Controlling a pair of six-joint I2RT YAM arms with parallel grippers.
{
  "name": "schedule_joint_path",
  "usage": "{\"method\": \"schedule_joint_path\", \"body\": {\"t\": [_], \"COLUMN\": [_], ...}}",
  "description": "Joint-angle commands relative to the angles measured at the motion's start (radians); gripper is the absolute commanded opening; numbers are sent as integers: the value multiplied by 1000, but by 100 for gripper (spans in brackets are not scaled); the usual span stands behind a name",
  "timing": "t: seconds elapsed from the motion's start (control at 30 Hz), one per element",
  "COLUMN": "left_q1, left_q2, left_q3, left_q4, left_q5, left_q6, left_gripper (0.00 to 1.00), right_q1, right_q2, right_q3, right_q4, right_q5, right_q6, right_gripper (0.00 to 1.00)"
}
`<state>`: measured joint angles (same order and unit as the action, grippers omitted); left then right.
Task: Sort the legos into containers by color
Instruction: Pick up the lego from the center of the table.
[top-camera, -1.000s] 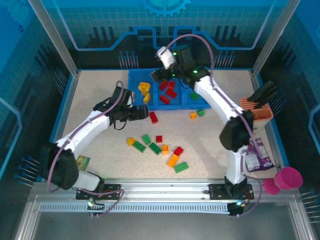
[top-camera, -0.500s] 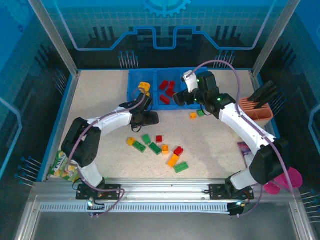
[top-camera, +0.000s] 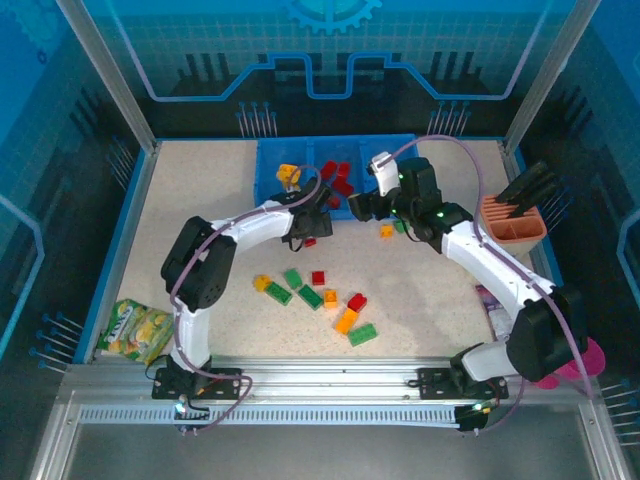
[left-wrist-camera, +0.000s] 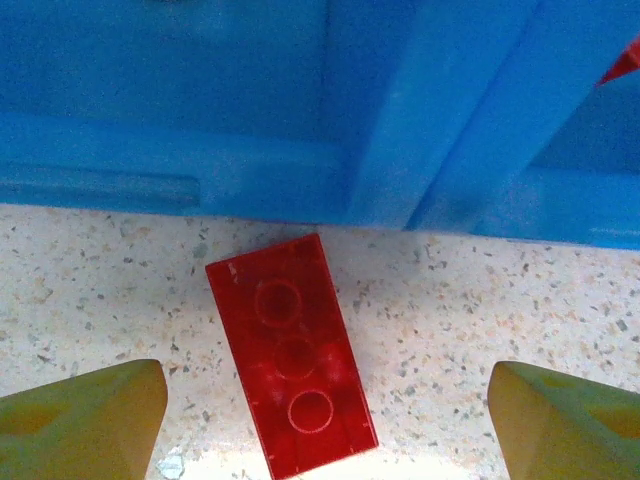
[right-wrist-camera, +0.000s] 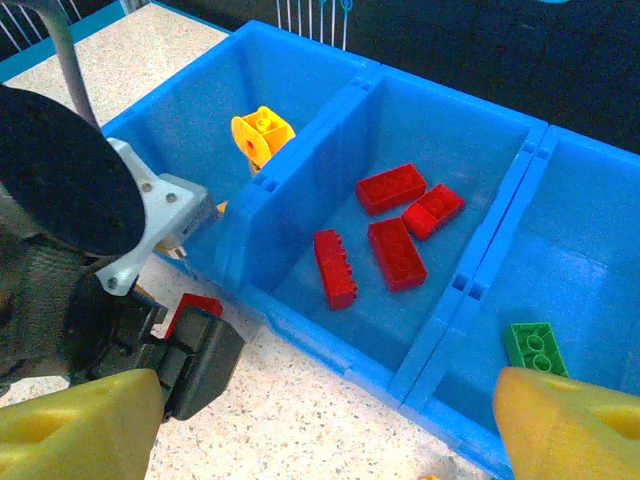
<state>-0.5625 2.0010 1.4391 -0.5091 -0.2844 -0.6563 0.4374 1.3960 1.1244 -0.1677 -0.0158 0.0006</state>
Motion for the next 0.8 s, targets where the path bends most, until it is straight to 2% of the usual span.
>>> {"method": "schedule_joint_path", "body": {"t": [0.0,0.37,0.57,0.67,0.77], "left_q1": [-6,-5,-2,0,4], "left_q2": [37,99,98,102,98], "left_q3": [48,39,30,19,8], "left_q4": [-68,-74,-58,-54,-55], "left_q5": [-37,11,45,58,67], "left_q6": [-16,-37,-30,-31,-22], "left_gripper": [84,75,49,44,35], "right_q1": [-14,-56,-63,-64,-63], "right_q2": [-47,-78,-93,-93,-97], "right_q3": [-28,-74,-66,-52,-62], "right_q4": [40,31,-11,-49,-54], "right_q5": [-15,-19,-2,11,23], "right_q6": [3,24,28,23,28], "right_gripper": [87,88,88,88,88]}}
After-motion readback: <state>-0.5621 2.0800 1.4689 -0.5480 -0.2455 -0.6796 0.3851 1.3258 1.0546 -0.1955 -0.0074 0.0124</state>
